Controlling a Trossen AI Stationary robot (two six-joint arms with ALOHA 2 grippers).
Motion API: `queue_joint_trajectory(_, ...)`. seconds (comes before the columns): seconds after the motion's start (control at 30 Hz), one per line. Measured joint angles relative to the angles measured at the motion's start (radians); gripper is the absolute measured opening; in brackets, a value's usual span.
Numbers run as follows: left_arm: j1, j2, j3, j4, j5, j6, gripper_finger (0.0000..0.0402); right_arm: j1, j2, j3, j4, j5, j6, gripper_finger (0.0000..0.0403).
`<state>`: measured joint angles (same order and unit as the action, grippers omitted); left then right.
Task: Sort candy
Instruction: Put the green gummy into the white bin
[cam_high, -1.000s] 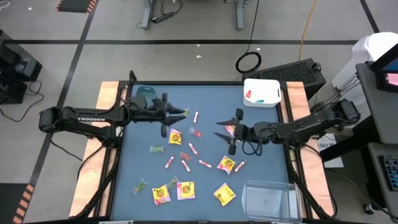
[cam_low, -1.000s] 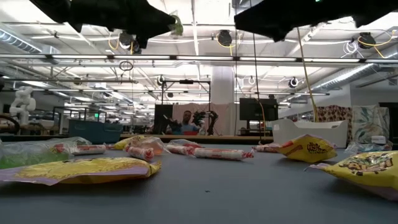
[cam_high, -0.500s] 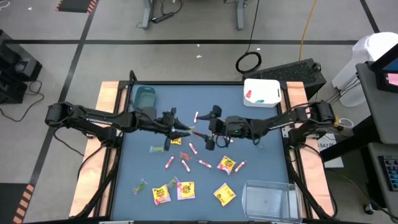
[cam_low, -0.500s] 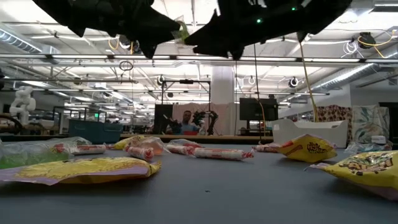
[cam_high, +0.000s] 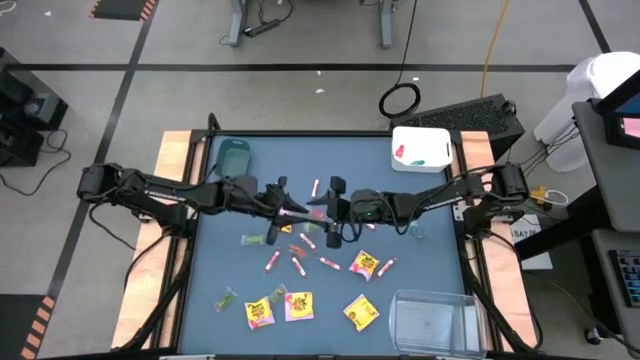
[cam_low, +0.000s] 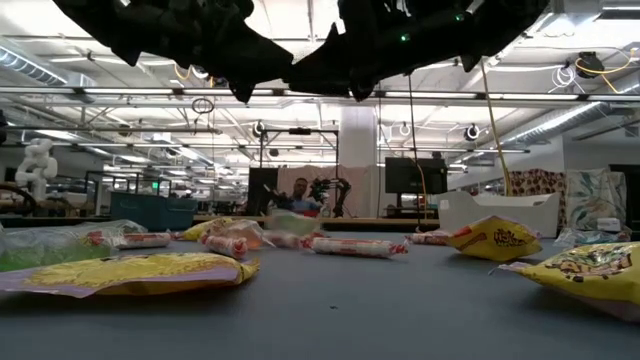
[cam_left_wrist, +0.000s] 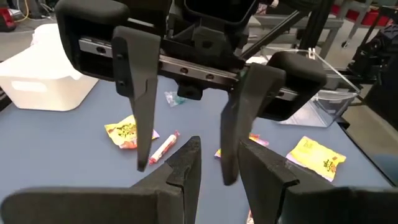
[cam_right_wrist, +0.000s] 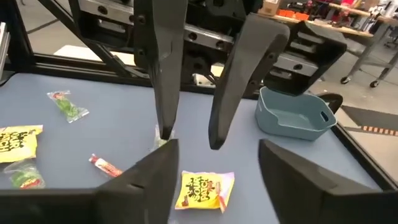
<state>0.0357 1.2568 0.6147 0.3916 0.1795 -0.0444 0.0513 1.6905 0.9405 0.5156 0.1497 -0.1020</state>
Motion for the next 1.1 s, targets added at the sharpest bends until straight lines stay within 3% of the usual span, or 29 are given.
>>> queue_joint_trajectory(0.13,0.001,0.000,0.000,-0.032,0.000,0.000,0.0109,0.000,0.000,0.001,-0.093,0.000,0.088,0.0149)
queue_joint_trajectory(0.23,0.008,0.000,0.000,-0.065,-0.003,0.002,0.0109,0.002,0.000,0.001,-0.210,-0.024,0.177,0.0134)
queue_joint_trajectory(0.4,0.025,0.000,0.000,-0.123,-0.026,0.026,0.0109,0.019,0.045,0.000,-0.268,-0.027,0.193,0.0152)
queue_joint_trajectory(0.77,0.043,0.000,-0.002,-0.288,-0.084,0.027,0.0109,-0.039,0.271,0.002,-0.088,-0.079,0.155,0.0246)
queue_joint_trajectory(0.93,0.043,0.000,-0.002,-0.290,-0.084,0.030,0.0109,-0.082,0.336,0.006,-0.079,-0.161,0.150,0.0238)
queue_joint_trajectory(1.1,0.043,0.000,-0.002,-0.296,-0.084,0.032,0.0109,-0.098,0.351,0.011,-0.069,-0.194,0.163,0.0185)
